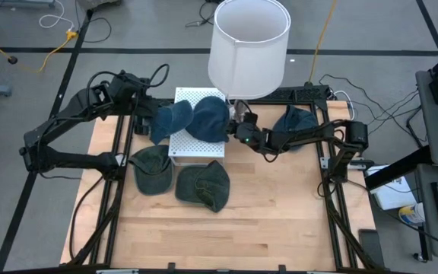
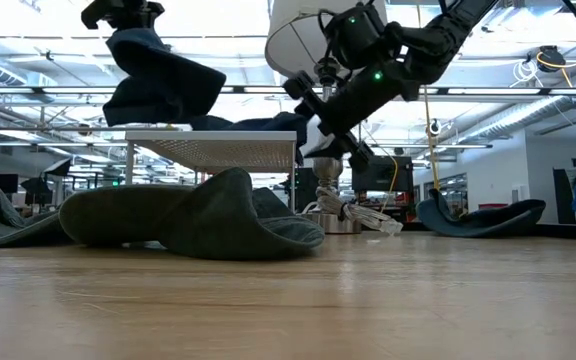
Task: Pick & Place hat
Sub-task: Stack the bottom blue cap on the blue cap on the shelf
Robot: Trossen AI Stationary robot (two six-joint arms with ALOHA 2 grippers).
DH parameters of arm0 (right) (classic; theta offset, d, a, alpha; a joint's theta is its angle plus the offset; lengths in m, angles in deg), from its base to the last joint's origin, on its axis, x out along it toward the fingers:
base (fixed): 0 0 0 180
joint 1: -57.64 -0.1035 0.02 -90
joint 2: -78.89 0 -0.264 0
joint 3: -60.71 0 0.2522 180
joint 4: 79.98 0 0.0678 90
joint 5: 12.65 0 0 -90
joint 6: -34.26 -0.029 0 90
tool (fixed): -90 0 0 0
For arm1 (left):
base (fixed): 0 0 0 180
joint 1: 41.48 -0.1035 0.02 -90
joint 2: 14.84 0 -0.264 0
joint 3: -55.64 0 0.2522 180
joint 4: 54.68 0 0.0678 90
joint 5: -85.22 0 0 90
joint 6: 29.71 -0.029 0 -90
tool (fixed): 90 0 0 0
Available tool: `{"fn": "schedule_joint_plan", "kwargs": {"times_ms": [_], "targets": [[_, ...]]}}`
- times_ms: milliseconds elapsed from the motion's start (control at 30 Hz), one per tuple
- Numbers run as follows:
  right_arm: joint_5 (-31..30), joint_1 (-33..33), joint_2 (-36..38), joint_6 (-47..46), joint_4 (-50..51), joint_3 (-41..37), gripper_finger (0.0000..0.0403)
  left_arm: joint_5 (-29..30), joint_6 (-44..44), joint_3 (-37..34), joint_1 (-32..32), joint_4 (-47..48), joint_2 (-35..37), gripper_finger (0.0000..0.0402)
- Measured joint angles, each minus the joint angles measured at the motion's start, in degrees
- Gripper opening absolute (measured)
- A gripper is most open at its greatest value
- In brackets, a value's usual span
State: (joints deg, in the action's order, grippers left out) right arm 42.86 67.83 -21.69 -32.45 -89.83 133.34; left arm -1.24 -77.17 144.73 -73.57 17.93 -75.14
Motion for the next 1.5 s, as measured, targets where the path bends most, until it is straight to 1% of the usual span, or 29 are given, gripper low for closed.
{"fn": "schedule_joint_plan", "kwargs": {"times_ms": [133, 300, 467, 567, 633, 767, 833, 900, 1000, 1033, 1100, 1267, 1367, 1500], "targets": [[1.80, -0.07, 0.00, 5.07, -4.19, 0.00, 0.0169, 0.00, 0.00, 0.02, 0.00, 0.02, -0.06, 0.0001], [6.79, 0.33, 0.00, 5.16, -6.12, 0.02, 0.0169, 0.03, 0.66, 0.02, 0.00, 0.04, -0.06, 0.0001], [8.23, 0.37, 0.00, 8.43, -7.24, 0.02, 0.0169, 0.08, 0.70, 0.02, 0.00, -0.10, -0.06, 0.0001], [10.83, 0.86, 0.01, 11.48, -8.37, 0.02, 0.0169, 2.60, 1.14, 0.04, 0.02, -0.79, -0.05, 0.0000], [11.00, 0.63, 1.19, 14.12, -6.73, -0.01, 0.0169, 4.25, 1.25, 0.04, 0.02, -0.79, 0.06, 0.0000], [10.89, -1.25, 4.81, 23.38, -7.97, 0.85, 0.0169, 4.59, 1.29, 0.04, 0.00, -1.79, 0.52, 0.0000], [11.46, -2.68, 7.04, 28.75, -7.00, 0.50, 0.0169, 3.66, 1.31, 0.05, 0.13, -2.22, 0.86, 0.0000], [13.22, -3.74, 7.47, 32.55, -8.32, 0.73, 0.0169, 3.29, 1.47, 0.09, 0.42, -2.38, 0.91, 0.0000], [15.24, -5.59, 7.87, 38.22, -7.15, 0.59, 0.0169, 3.49, 1.77, 0.11, 1.10, -2.43, 0.84, 0.0000], [15.07, -6.43, 7.87, 40.88, -7.11, 0.59, 0.0169, 3.55, 1.75, 0.09, 1.23, -2.43, 0.86, 0.0000], [14.74, -8.27, 7.27, 47.09, -7.71, 0.62, 0.0169, 4.22, 1.96, 0.09, 1.84, -2.45, 0.88, 0.0000], [13.69, -12.30, 6.49, 66.75, -7.64, 0.46, 0.0169, 5.54, 2.62, 0.11, 2.62, -2.40, 0.86, 0.0000], [13.63, -13.55, 6.78, 71.77, -8.27, 0.66, 0.0169, 5.54, 2.80, 0.10, 2.62, -2.39, 0.86, 0.0000], [13.54, -14.10, 6.58, 74.31, -7.39, 0.62, 0.0169, 5.54, 3.37, 0.10, 2.62, -2.38, 0.86, 0.0000]]}}
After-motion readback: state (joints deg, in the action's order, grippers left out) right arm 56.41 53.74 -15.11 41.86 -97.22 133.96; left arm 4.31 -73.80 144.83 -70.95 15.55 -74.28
